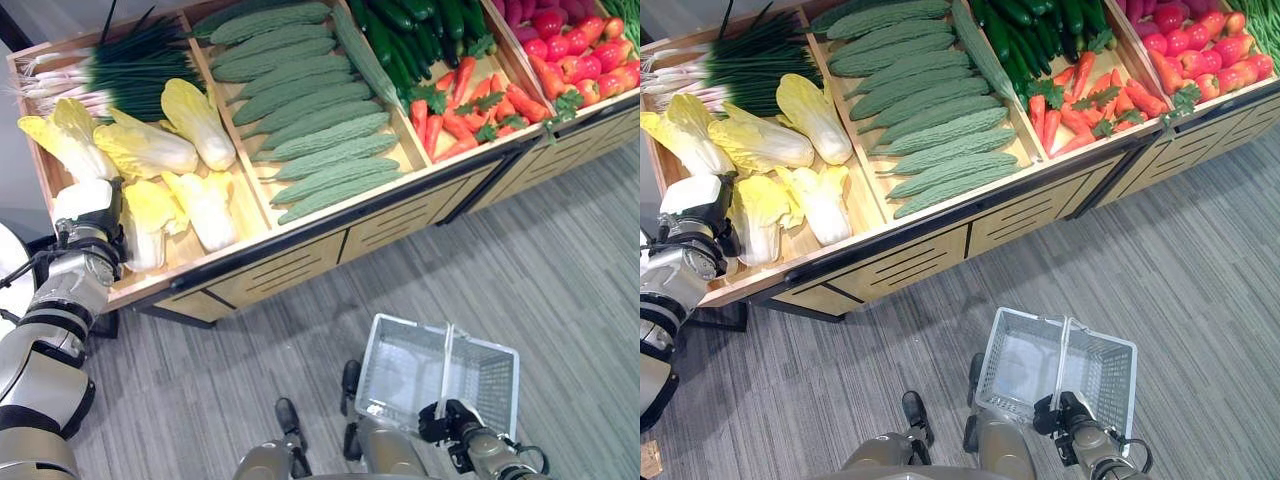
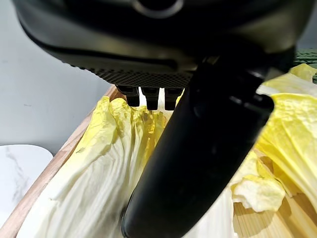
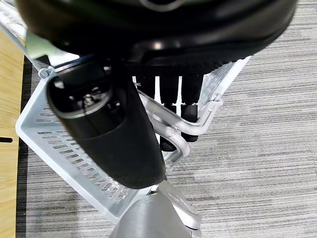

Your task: Get the vegetables into the basket

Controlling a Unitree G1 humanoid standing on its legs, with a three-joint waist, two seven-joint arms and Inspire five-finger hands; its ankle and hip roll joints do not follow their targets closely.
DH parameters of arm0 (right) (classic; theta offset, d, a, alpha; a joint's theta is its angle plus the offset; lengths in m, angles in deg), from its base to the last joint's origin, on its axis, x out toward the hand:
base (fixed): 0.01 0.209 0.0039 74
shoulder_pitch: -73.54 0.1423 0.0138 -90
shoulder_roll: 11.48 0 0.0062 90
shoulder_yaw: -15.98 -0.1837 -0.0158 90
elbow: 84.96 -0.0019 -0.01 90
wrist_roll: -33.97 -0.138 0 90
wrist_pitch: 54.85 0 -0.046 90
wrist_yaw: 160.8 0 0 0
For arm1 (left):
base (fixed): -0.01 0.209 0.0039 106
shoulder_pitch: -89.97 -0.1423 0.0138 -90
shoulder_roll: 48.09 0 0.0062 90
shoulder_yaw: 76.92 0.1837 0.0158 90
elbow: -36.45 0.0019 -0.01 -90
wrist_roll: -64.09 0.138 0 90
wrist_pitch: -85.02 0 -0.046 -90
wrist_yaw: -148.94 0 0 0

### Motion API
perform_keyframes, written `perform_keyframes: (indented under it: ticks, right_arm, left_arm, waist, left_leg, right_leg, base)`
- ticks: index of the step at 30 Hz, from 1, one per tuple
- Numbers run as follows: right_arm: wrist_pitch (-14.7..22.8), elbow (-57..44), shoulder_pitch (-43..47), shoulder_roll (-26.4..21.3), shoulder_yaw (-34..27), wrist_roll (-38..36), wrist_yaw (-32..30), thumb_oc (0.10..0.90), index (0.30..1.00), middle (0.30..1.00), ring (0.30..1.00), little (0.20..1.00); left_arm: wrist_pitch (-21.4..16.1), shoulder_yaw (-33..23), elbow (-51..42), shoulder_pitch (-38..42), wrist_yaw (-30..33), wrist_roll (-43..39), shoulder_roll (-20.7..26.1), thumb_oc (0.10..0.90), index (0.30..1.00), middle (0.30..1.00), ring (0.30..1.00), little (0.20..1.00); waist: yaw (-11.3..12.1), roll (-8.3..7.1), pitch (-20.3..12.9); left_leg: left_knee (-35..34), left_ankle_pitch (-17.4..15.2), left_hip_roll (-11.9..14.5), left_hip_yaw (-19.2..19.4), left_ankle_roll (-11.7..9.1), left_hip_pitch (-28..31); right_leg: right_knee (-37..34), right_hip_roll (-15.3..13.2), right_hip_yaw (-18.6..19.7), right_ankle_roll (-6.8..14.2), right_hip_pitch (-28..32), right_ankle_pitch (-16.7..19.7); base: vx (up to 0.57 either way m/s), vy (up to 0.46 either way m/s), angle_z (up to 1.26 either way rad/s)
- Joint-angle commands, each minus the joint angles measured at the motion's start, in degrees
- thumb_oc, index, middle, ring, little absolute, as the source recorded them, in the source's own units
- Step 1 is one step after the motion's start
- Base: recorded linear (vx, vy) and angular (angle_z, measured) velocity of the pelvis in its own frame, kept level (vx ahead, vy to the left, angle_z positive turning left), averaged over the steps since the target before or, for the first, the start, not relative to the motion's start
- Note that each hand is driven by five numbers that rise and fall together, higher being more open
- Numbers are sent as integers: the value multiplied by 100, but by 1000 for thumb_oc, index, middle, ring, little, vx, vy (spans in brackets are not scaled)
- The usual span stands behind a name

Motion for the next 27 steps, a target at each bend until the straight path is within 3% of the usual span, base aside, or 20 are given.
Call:
perform_keyframes:
  ticks: [1, 14, 27]
  right_arm:
    - [-144, 246, -135, -115, 291, 244, 4, 400, 300, 300, 300, 300]
    - [-161, 245, -167, -103, 260, 318, 14, 400, 300, 300, 300, 300]
    - [-212, 282, -198, -103, 261, 403, 71, 400, 300, 300, 300, 300]
  left_arm:
    - [-687, -314, -599, 568, 301, -621, -1135, 900, 1000, 1000, 1000, 1000]
    - [-801, -391, -1454, 356, 217, -639, -1190, 900, 1000, 1000, 1000, 1000]
    - [-798, -410, -1644, 265, 81, -642, -1348, 900, 1000, 1000, 1000, 1000]
  waist:
    - [-398, 309, -100]
    - [-360, 382, -115]
    - [-352, 438, -143]
  left_leg:
    - [10, -223, 339, -88, -361, 97]
    - [10, -254, 342, -139, -360, 195]
    - [10, -318, 297, -175, -341, 371]
  right_leg:
    - [-3, -43, 1, 478, 530, -652]
    - [-3, -51, -32, 468, 647, -706]
    - [-3, -68, -91, 476, 839, -746]
  base:
    - [0, 0, 0]
    - [0, 0, 0]
    - [-2, 3, 1]
